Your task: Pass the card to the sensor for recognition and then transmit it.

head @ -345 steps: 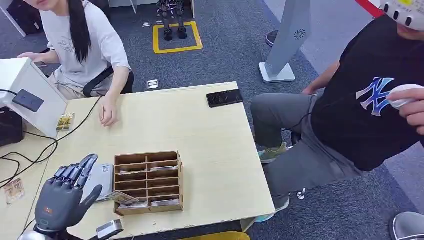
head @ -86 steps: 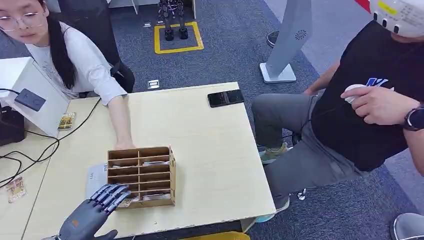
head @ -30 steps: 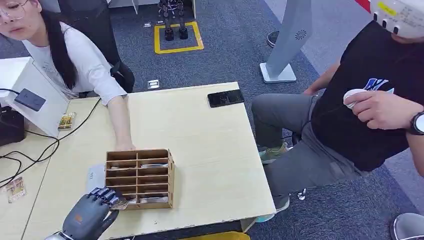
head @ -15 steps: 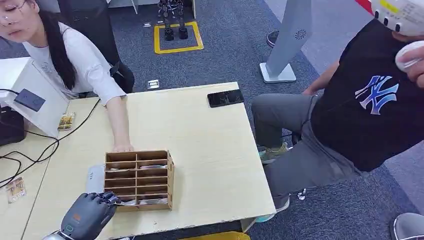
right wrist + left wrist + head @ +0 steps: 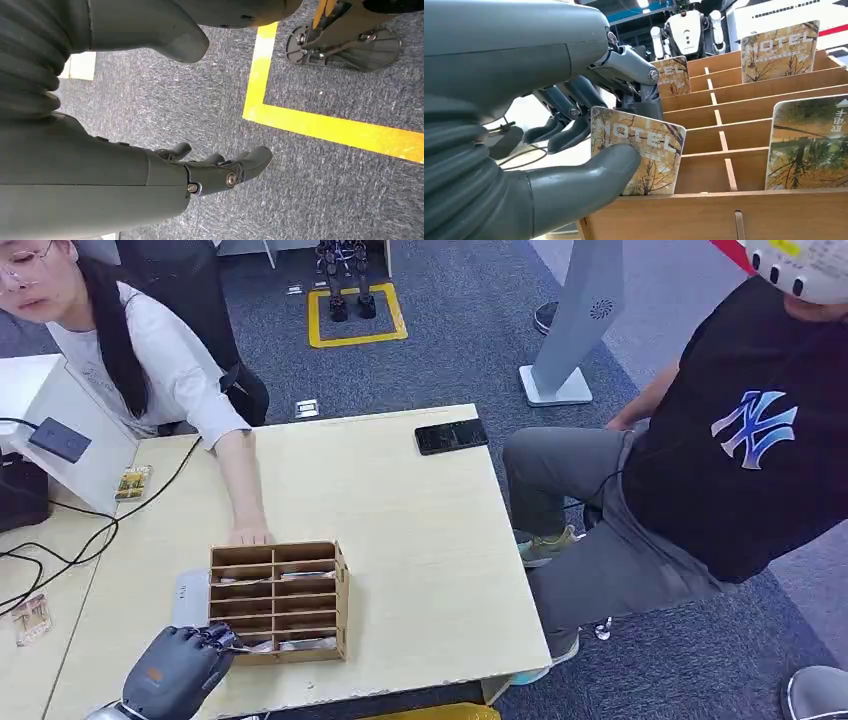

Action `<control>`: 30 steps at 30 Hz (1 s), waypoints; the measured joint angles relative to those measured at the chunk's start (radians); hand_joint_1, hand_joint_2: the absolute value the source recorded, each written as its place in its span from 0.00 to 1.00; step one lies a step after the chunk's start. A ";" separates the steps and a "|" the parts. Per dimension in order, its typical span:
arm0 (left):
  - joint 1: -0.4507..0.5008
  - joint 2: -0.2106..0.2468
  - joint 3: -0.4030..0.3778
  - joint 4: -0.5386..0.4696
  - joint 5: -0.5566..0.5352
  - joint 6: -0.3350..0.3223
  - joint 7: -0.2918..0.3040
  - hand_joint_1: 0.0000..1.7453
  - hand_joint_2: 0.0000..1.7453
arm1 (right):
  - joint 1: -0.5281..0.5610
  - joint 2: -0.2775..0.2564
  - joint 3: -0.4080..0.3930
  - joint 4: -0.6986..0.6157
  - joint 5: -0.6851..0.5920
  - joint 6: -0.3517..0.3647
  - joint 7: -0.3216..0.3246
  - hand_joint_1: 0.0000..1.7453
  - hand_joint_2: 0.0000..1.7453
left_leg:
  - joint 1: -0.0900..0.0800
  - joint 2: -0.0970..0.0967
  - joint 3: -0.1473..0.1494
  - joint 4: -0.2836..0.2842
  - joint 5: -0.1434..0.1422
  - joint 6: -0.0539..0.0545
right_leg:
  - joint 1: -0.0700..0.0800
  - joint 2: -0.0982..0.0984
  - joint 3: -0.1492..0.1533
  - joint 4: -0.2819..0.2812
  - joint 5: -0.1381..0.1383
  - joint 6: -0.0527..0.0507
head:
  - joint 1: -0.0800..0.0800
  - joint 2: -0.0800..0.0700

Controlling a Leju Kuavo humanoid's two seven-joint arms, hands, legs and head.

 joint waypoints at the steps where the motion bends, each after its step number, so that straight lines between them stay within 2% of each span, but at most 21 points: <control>1: 0.000 0.000 0.000 0.000 0.000 0.000 0.000 1.00 1.00 | 0.000 0.000 0.000 0.000 0.000 0.000 0.000 0.00 1.00 | 0.000 0.000 0.000 0.000 0.000 0.000 | 0.000 0.000 0.000 0.000 0.000 0.000 | 0.000 0.000; 7: 0.001 0.007 0.004 -0.001 0.024 -0.003 0.000 1.00 1.00 | 0.000 0.000 0.000 0.000 0.007 0.000 0.000 0.00 1.00 | 0.000 0.000 0.000 0.000 0.000 0.000 | 0.000 0.000 0.000 0.000 0.000 0.000 | 0.000 0.000; 8: 0.006 0.026 0.012 -0.009 0.064 -0.010 -0.001 1.00 1.00 | 0.000 0.000 0.000 0.000 0.018 0.000 0.001 0.00 1.00 | 0.001 0.001 0.000 0.000 0.000 0.000 | 0.001 0.001 0.000 0.000 0.000 0.000 | 0.000 0.000; 10: 0.033 0.106 0.053 -0.070 0.233 -0.044 -0.025 1.00 1.00 | 0.001 0.000 0.000 0.000 0.037 0.002 0.005 0.00 1.00 | 0.003 0.003 0.000 0.000 0.000 -0.001 | 0.003 0.004 -0.001 0.001 0.001 -0.001 | 0.001 0.000; 11: 0.051 0.174 0.117 -0.131 0.364 -0.087 -0.049 1.00 1.00 | 0.001 0.000 0.000 0.000 0.043 0.006 0.005 0.00 1.00 | 0.004 0.004 -0.001 0.000 0.001 -0.002 | 0.004 0.004 -0.002 0.001 0.001 -0.002 | 0.002 0.000; 13: 0.073 0.296 0.284 -0.231 0.700 -0.272 -0.097 1.00 1.00 | 0.002 -0.002 0.000 0.002 0.045 0.012 0.005 0.00 1.00 | 0.005 0.004 -0.002 0.000 0.002 -0.003 | 0.005 0.004 -0.003 0.002 0.001 -0.002 | 0.001 0.000; 14: 0.078 0.352 0.409 -0.280 0.869 -0.392 -0.111 1.00 1.00 | 0.002 -0.003 0.000 0.002 0.044 0.015 0.005 0.00 1.00 | 0.006 0.003 -0.002 0.000 0.003 -0.004 | 0.006 0.003 -0.003 0.002 0.001 -0.003 | -0.003 0.000; 15: 0.076 0.400 0.568 -0.333 1.031 -0.515 -0.113 1.00 1.00 | 0.002 -0.004 0.000 0.002 0.043 0.015 0.005 0.00 1.00 | 0.007 0.003 -0.003 0.000 0.003 -0.005 | 0.006 0.003 -0.003 0.002 0.001 -0.003 | -0.002 0.000; 17: 0.060 0.447 0.821 -0.402 1.205 -0.647 -0.098 1.00 1.00 | 0.001 -0.005 0.000 0.003 0.044 0.017 0.005 0.00 1.00 | 0.006 0.003 -0.003 -0.001 0.002 -0.005 | 0.007 0.003 -0.003 0.002 0.001 -0.003 | -0.002 0.000; 19: 0.062 0.451 0.998 -0.446 1.264 -0.733 -0.091 1.00 1.00 | 0.002 -0.005 0.000 0.003 0.053 0.018 0.003 0.00 1.00 | 0.003 0.005 -0.001 -0.001 0.002 -0.005 | 0.004 0.005 -0.003 0.002 0.001 -0.003 | -0.003 0.000; 21: 0.084 0.437 1.102 -0.467 1.221 -0.747 -0.137 1.00 1.00 | 0.002 -0.005 0.000 0.003 0.054 0.020 -0.001 0.00 1.00 | 0.002 0.005 -0.001 -0.001 0.001 -0.005 | 0.003 0.005 -0.003 0.002 0.000 -0.003 | -0.002 0.000; 24: 0.114 0.397 1.175 -0.475 1.167 -0.730 -0.187 1.00 1.00 | 0.000 -0.005 0.000 0.003 0.058 0.021 -0.001 0.00 1.00 | 0.003 0.002 -0.002 -0.001 0.001 -0.004 | 0.002 0.002 -0.002 0.002 0.000 -0.002 | -0.002 0.000; 30: 0.154 0.344 1.230 -0.475 1.140 -0.719 -0.209 1.00 1.00 | -0.001 -0.005 0.000 0.003 0.068 0.021 0.000 0.00 1.00 | 0.002 0.002 -0.002 -0.001 0.001 -0.004 | 0.002 0.001 -0.002 0.002 0.000 -0.002 | -0.002 0.000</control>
